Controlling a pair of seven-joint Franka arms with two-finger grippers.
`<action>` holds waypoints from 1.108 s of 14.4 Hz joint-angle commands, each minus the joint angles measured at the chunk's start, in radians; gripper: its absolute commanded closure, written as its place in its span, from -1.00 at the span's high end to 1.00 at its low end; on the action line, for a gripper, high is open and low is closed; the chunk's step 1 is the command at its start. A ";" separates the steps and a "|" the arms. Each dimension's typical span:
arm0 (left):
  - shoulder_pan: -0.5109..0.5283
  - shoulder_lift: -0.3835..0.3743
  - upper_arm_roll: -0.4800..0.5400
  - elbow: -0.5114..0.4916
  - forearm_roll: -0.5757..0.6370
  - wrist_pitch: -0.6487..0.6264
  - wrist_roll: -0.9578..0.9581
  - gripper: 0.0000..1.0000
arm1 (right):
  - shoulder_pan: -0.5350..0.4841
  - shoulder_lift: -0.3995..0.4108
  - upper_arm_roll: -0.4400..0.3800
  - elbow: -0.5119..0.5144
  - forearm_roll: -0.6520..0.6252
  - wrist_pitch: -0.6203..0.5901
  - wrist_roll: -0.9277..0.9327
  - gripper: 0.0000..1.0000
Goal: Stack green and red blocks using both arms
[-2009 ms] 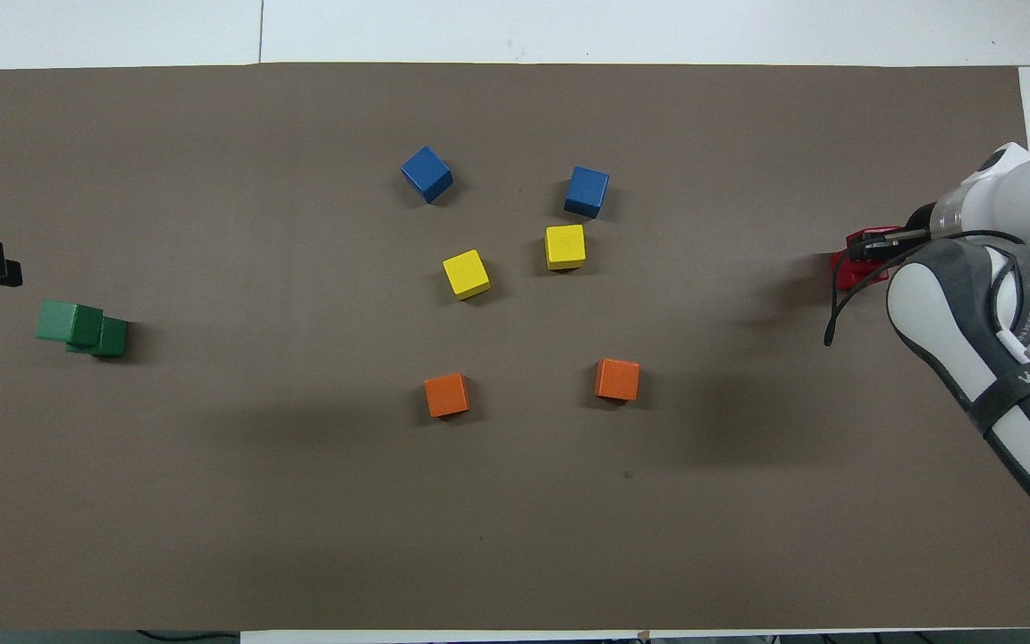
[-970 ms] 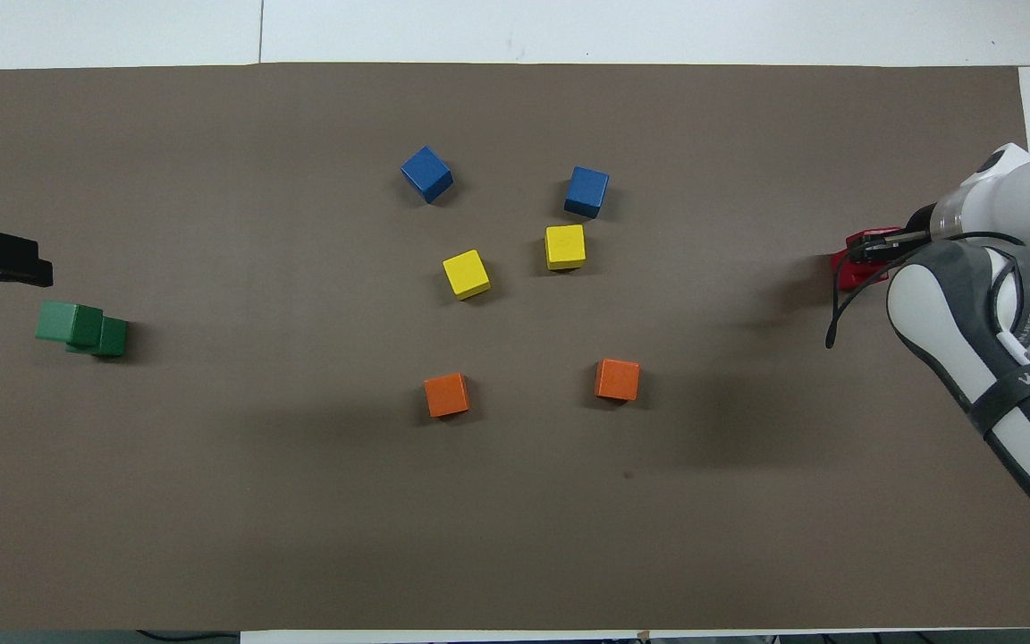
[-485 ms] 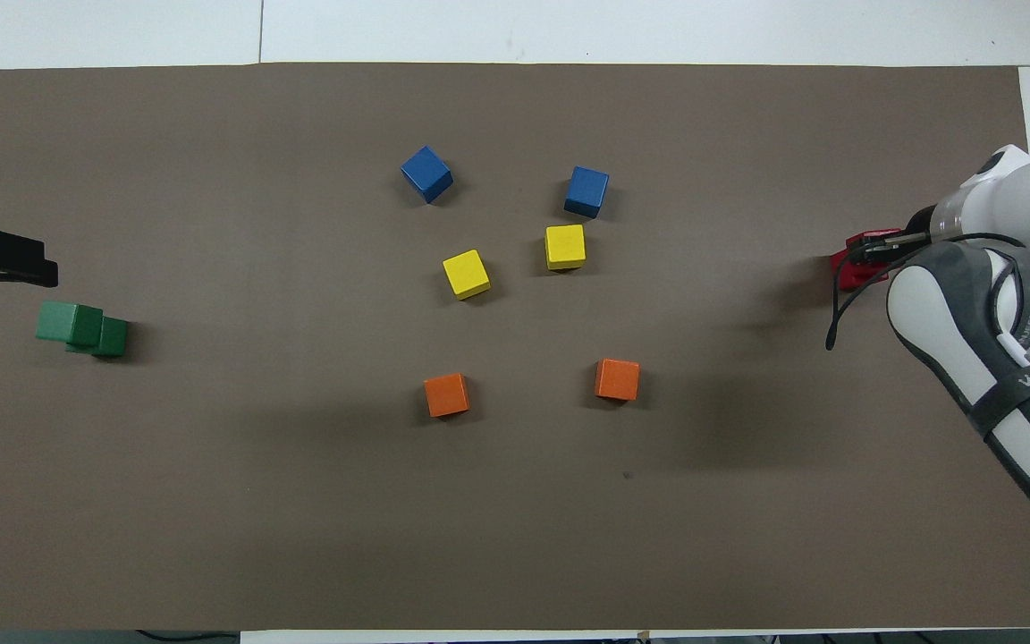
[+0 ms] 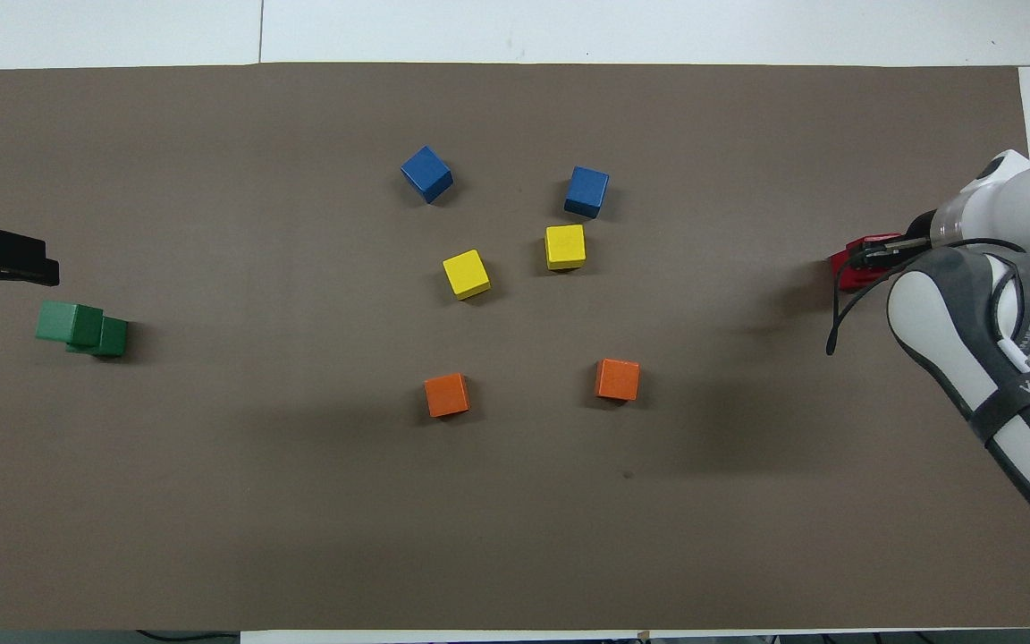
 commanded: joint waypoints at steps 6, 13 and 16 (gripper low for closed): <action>0.054 0.012 -0.050 0.022 0.005 -0.009 -0.005 1.00 | -0.012 -0.011 0.004 -0.024 -0.003 0.010 -0.039 1.00; 0.055 0.011 -0.052 0.015 0.003 -0.009 -0.001 1.00 | -0.010 -0.006 0.004 -0.001 -0.003 -0.003 -0.031 1.00; 0.055 0.009 -0.052 0.013 0.002 -0.010 -0.001 1.00 | -0.007 -0.018 0.009 0.057 0.011 -0.074 -0.013 1.00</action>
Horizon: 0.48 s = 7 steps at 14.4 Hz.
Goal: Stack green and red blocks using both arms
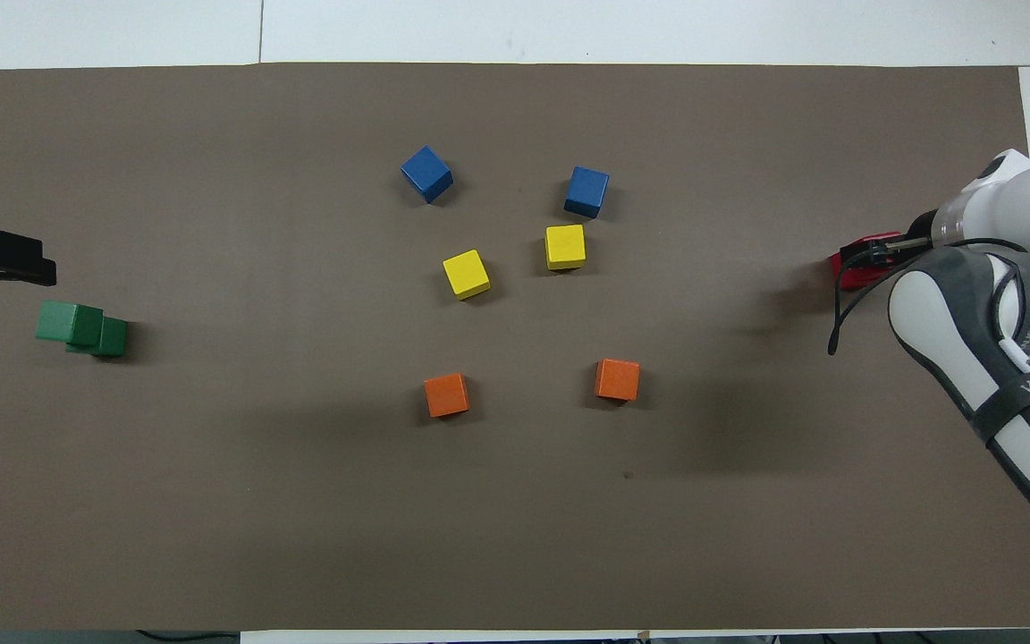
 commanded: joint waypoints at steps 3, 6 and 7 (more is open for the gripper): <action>0.018 0.009 -0.015 0.013 0.003 -0.012 -0.001 1.00 | -0.009 -0.069 0.044 0.143 0.013 -0.210 0.035 1.00; 0.018 0.009 -0.015 0.015 0.005 -0.012 -0.001 1.00 | -0.007 -0.143 0.079 0.215 0.017 -0.378 0.060 1.00; 0.018 0.009 -0.015 0.015 0.005 -0.012 -0.001 1.00 | -0.007 -0.169 0.084 0.237 0.017 -0.458 0.083 1.00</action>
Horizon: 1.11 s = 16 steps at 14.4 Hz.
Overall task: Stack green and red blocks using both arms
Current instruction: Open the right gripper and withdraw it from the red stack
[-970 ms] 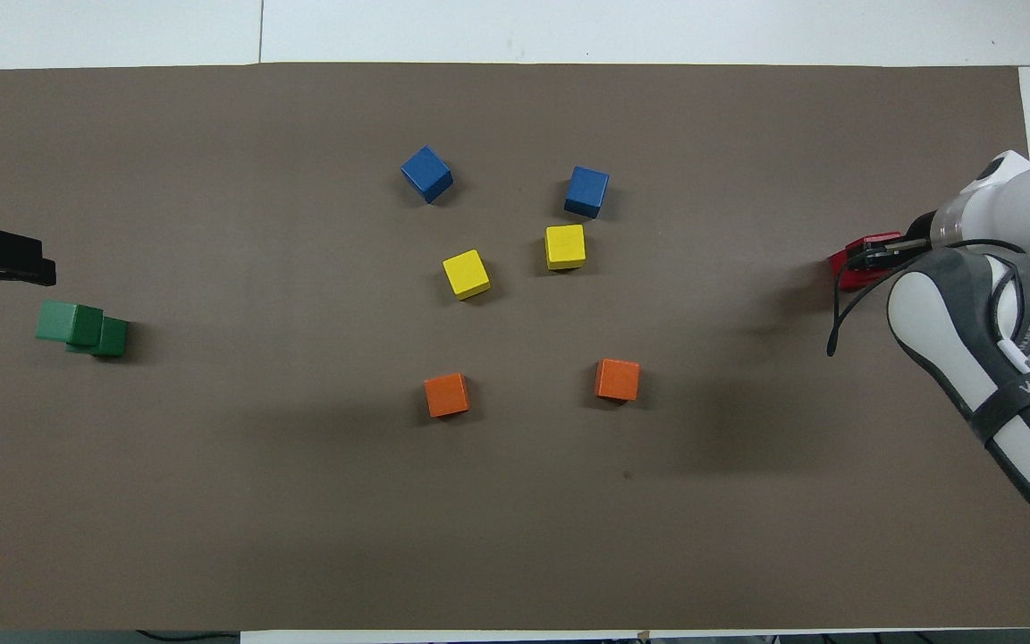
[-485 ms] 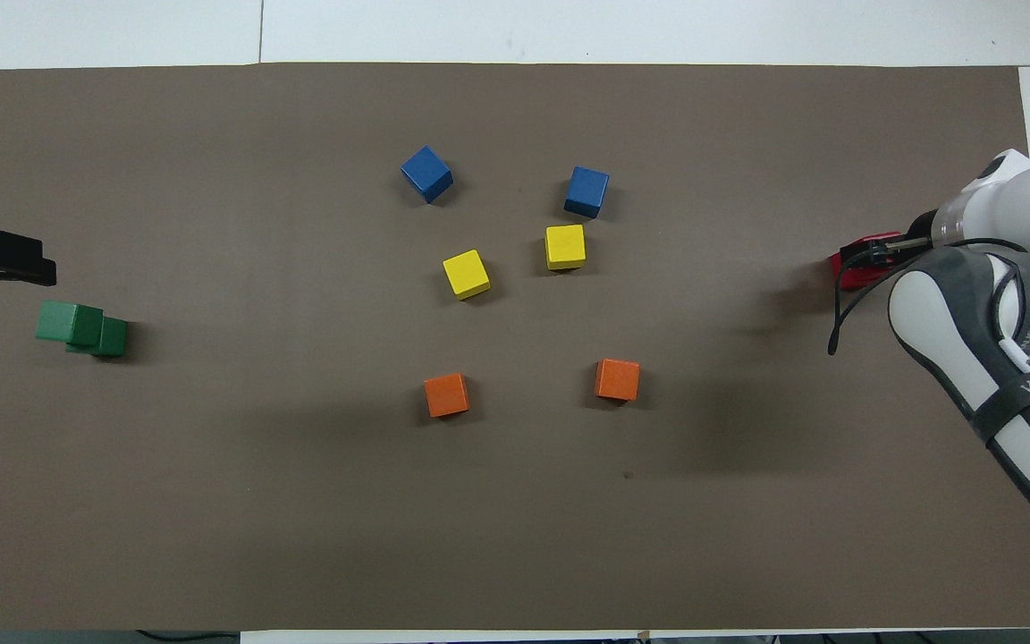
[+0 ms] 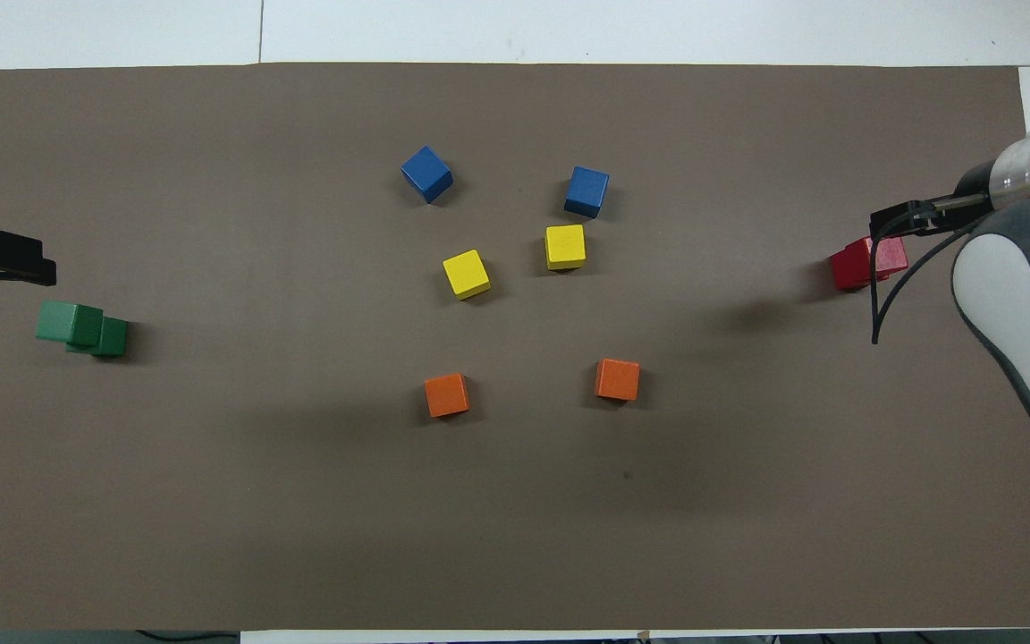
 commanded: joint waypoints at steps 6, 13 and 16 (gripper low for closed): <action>0.018 0.010 -0.013 0.015 0.006 -0.010 -0.001 1.00 | -0.012 -0.102 0.029 0.085 0.047 -0.255 0.094 1.00; 0.018 0.010 -0.013 0.018 0.009 -0.009 -0.001 1.00 | -0.016 -0.106 0.029 0.147 0.045 -0.338 0.113 1.00; 0.018 0.009 -0.013 0.018 0.008 -0.009 -0.001 1.00 | -0.012 -0.126 0.029 0.148 0.045 -0.329 0.111 1.00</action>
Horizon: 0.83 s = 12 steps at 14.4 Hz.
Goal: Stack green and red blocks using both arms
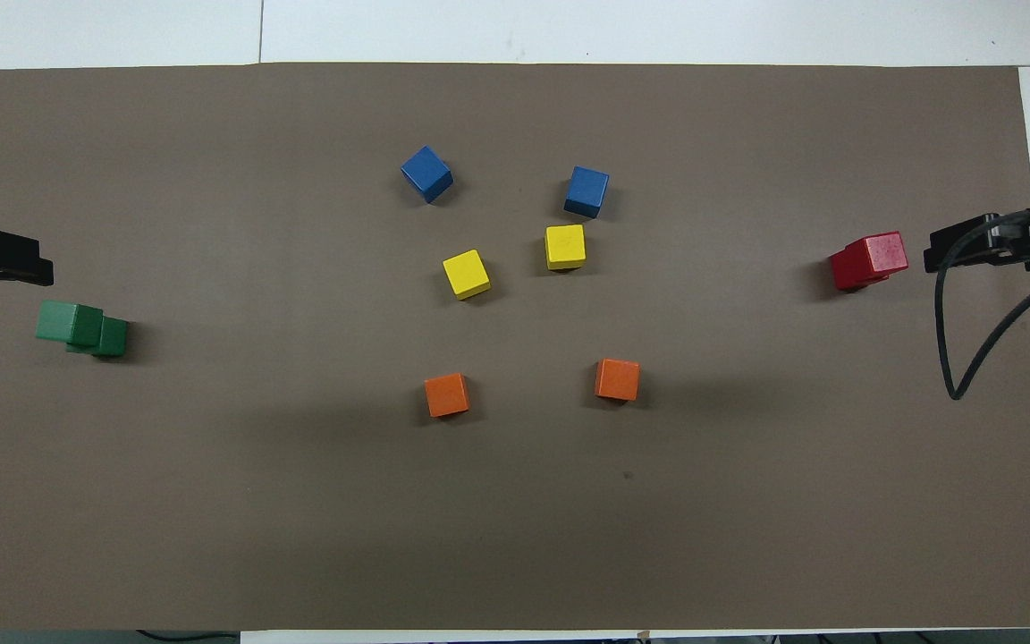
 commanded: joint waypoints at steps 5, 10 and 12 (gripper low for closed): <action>0.013 0.008 -0.013 0.015 0.008 -0.009 0.001 1.00 | 0.056 -0.007 0.018 0.041 0.013 -0.030 0.017 1.00; 0.013 0.008 -0.013 0.015 0.008 -0.004 0.001 1.00 | 0.213 0.038 -0.166 0.151 0.021 -0.117 0.018 1.00; 0.013 0.007 -0.013 0.015 0.008 -0.004 0.001 1.00 | 0.209 0.029 -0.166 0.156 0.018 -0.130 0.020 1.00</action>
